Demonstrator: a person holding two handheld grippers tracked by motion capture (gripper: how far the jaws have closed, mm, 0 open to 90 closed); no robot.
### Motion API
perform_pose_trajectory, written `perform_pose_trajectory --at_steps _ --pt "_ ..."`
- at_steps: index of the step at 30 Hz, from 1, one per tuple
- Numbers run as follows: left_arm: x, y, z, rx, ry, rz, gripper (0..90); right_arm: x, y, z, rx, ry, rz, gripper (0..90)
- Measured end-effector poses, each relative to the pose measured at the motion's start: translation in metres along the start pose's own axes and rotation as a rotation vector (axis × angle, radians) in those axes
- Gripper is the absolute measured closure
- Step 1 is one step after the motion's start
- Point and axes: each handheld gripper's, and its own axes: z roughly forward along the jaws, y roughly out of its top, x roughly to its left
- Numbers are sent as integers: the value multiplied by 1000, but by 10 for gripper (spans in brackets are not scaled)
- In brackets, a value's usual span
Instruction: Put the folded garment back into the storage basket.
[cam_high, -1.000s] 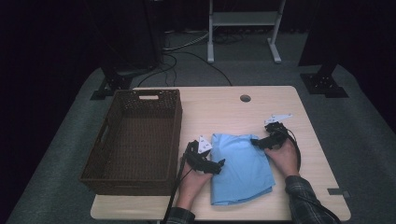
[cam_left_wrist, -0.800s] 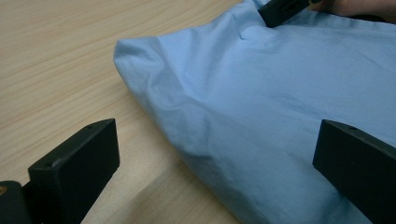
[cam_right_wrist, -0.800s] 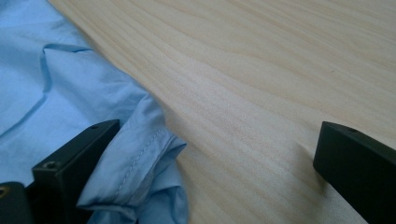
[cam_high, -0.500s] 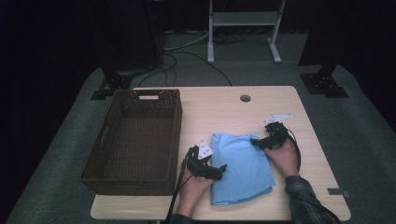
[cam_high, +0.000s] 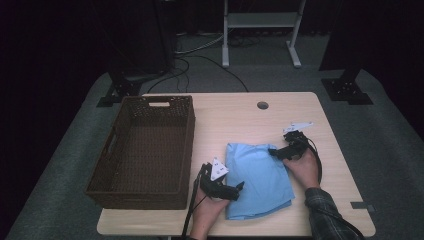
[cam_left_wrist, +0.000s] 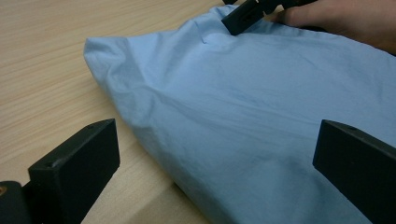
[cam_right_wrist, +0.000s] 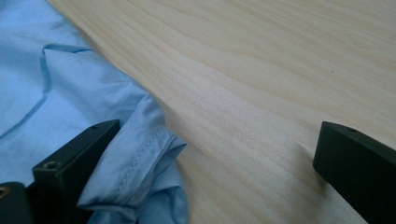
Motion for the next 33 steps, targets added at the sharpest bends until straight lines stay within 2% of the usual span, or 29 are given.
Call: perform_pose_trajectory --at_steps 21,33 --pt "-13 -9 -15 -22 -9 -1 0 0 0 0 0 0 2 4" --pt "-23 -13 -21 1 -14 -3 0 0 0 0 0 0 1 4"
